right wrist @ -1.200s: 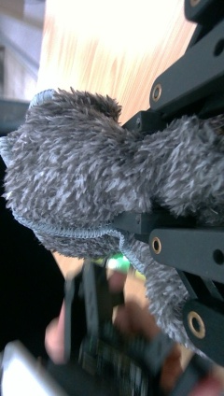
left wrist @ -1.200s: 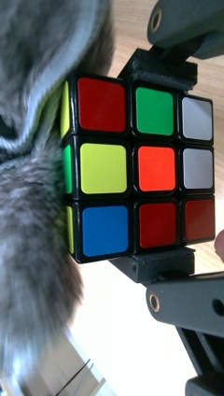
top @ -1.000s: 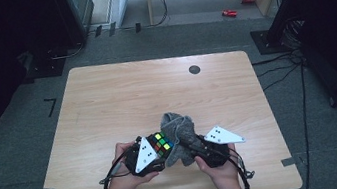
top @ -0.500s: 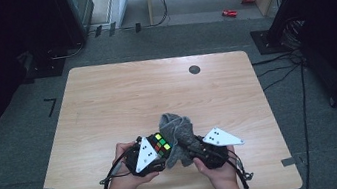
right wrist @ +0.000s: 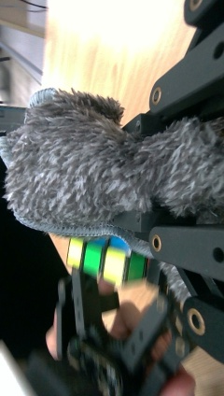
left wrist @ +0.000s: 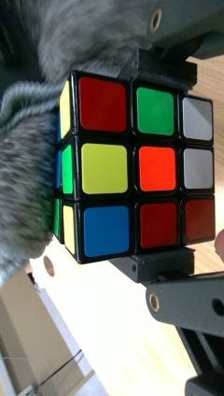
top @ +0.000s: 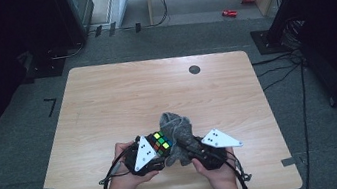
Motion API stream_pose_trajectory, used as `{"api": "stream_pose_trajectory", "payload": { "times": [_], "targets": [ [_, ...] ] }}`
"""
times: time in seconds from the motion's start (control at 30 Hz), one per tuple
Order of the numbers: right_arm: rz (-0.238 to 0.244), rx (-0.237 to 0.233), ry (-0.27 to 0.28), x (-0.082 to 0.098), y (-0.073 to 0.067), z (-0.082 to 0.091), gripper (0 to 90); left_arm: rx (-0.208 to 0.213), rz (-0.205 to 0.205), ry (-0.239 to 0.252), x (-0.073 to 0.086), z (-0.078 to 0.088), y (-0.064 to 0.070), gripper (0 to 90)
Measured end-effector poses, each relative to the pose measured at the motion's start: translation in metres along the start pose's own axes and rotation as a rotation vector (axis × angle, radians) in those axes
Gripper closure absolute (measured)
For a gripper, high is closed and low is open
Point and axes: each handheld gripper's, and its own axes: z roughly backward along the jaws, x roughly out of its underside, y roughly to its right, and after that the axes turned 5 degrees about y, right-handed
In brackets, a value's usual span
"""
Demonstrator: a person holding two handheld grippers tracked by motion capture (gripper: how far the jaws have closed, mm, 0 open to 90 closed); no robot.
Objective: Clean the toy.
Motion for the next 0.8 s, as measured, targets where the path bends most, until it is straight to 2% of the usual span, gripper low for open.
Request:
{"api": "stream_pose_trajectory", "payload": {
  "times": [0.07,0.1,0.17,0.27,0.33,0.4,0.43,0.5,0.6,0.67,0.73,0.8],
  "targets": [
    [0.048,-0.013,-0.003,-0.001,-0.01,-0.001,67.3,0.01,-0.007,-0.019,0.002,-0.004,0.004,34.3],
    [0.061,-0.032,-0.004,-0.002,-0.014,-0.002,67.2,0.016,-0.012,-0.024,0.003,-0.006,0.008,34.3],
    [0.07,-0.032,-0.004,-0.002,-0.016,-0.002,67.1,0.02,-0.029,-0.027,0.002,-0.007,0.012,34.3],
    [0.032,-0.019,0.001,-0.002,-0.006,-0.001,66.9,0.022,-0.047,-0.02,-0.001,-0.005,0.013,34.3],
    [0.0,0.02,-0.002,0.0,0.005,-0.001,67.1,0.014,-0.039,-0.012,-0.002,-0.002,0.008,34.3],
    [-0.039,0.024,-0.01,0.001,0.011,0.0,67.1,0.011,-0.012,-0.004,-0.002,0.0,0.002,34.3],
    [-0.042,0.018,-0.009,0.002,0.01,0.0,67.2,0.014,-0.002,-0.005,-0.001,0.0,0.001,34.3],
    [-0.008,0.004,-0.004,0.001,0.001,0.0,67.2,0.023,0.002,-0.02,0.0,-0.002,0.002,34.3],
    [0.064,-0.027,-0.008,0.0,-0.014,-0.002,67.1,0.037,-0.021,-0.049,0.002,-0.008,0.011,34.3],
    [0.109,-0.004,-0.024,0.0,-0.017,-0.004,66.9,0.035,-0.038,-0.061,0.002,-0.01,0.015,34.3],
    [0.066,-0.011,-0.027,0.0,-0.009,-0.004,66.5,0.034,-0.042,-0.051,0.001,-0.008,0.014,34.3],
    [0.021,0.014,-0.028,0.001,0.002,-0.004,66.6,0.026,-0.041,-0.037,-0.001,-0.004,0.01,34.3]
  ]
}}
